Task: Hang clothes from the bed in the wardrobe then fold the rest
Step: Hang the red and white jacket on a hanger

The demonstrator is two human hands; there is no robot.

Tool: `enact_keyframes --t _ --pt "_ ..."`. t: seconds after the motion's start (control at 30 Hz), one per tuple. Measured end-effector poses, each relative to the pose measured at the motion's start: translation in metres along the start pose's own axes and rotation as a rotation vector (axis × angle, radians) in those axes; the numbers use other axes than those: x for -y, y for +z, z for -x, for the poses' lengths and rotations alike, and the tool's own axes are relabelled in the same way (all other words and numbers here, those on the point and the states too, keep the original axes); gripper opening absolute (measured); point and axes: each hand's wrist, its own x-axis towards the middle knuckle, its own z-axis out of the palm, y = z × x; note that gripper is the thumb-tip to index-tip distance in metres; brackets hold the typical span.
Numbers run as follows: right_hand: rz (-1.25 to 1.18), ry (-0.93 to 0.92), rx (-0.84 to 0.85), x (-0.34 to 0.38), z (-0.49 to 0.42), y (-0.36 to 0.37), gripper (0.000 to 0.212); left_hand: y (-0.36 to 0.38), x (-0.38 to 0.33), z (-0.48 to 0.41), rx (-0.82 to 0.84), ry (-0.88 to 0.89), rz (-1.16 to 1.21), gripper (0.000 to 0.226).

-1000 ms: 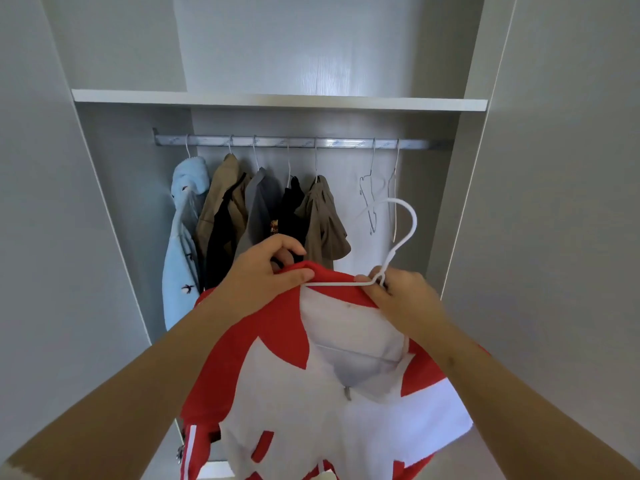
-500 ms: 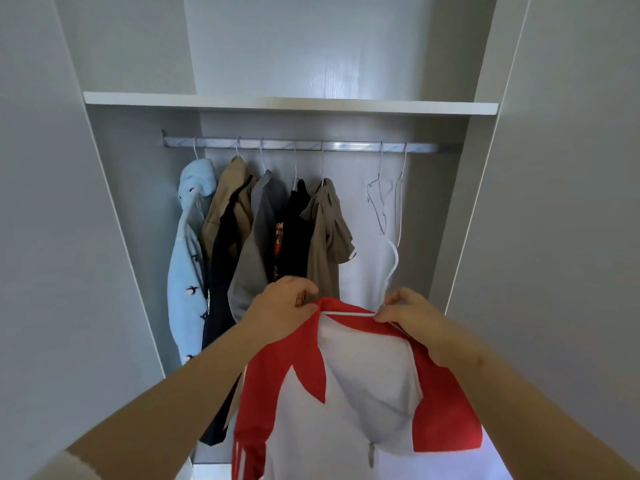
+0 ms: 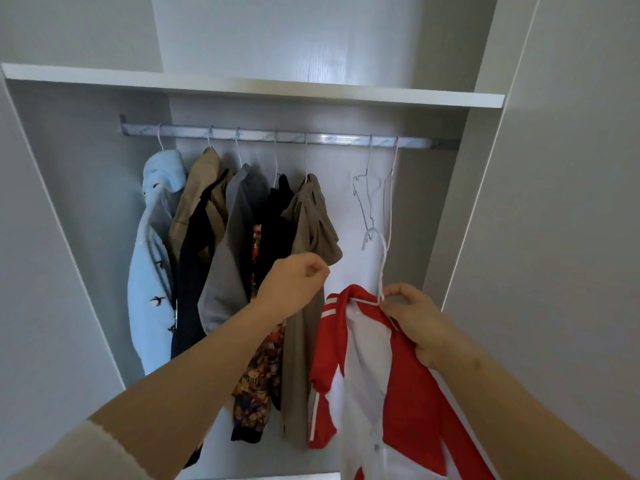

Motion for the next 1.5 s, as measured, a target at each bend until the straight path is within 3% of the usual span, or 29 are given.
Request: enact_keyframes --t 0.33,0.5,0.73,0.87,1.1,1.27,1.5 --pt "-0.128 -0.03 -0.176 0.046 -0.123 0.046 0.008 -0.017 0.048 -0.148 0.041 0.036 0.135 0.013" --pt "-0.2 -0.056 -0.307 0.079 -0.194 0.064 0.017 -0.021 0.066 -0.228 0.047 0.134 0.147 0.015" --pt "-0.218 -0.116 -0.404 0.106 -0.257 0.08 0.016 0.001 0.092 -0.308 0.033 0.293 -0.08 0.015" --pt "-0.21 -0.147 -0.455 0.121 -0.284 0.084 0.019 0.01 0.104 -0.332 0.18 0.28 -0.295 0.027" --pt "-0.245 -0.22 -0.497 0.158 -0.315 0.079 0.023 0.011 0.114 -0.36 0.113 0.338 -0.413 0.034" --pt "-0.243 -0.255 -0.492 0.173 -0.334 0.076 0.026 0.018 0.116 -0.362 0.02 0.329 -0.313 0.027" --pt "-0.23 -0.296 -0.327 0.175 -0.357 0.084 0.03 0.017 0.116 -0.36 -0.048 0.279 -0.25 0.024"
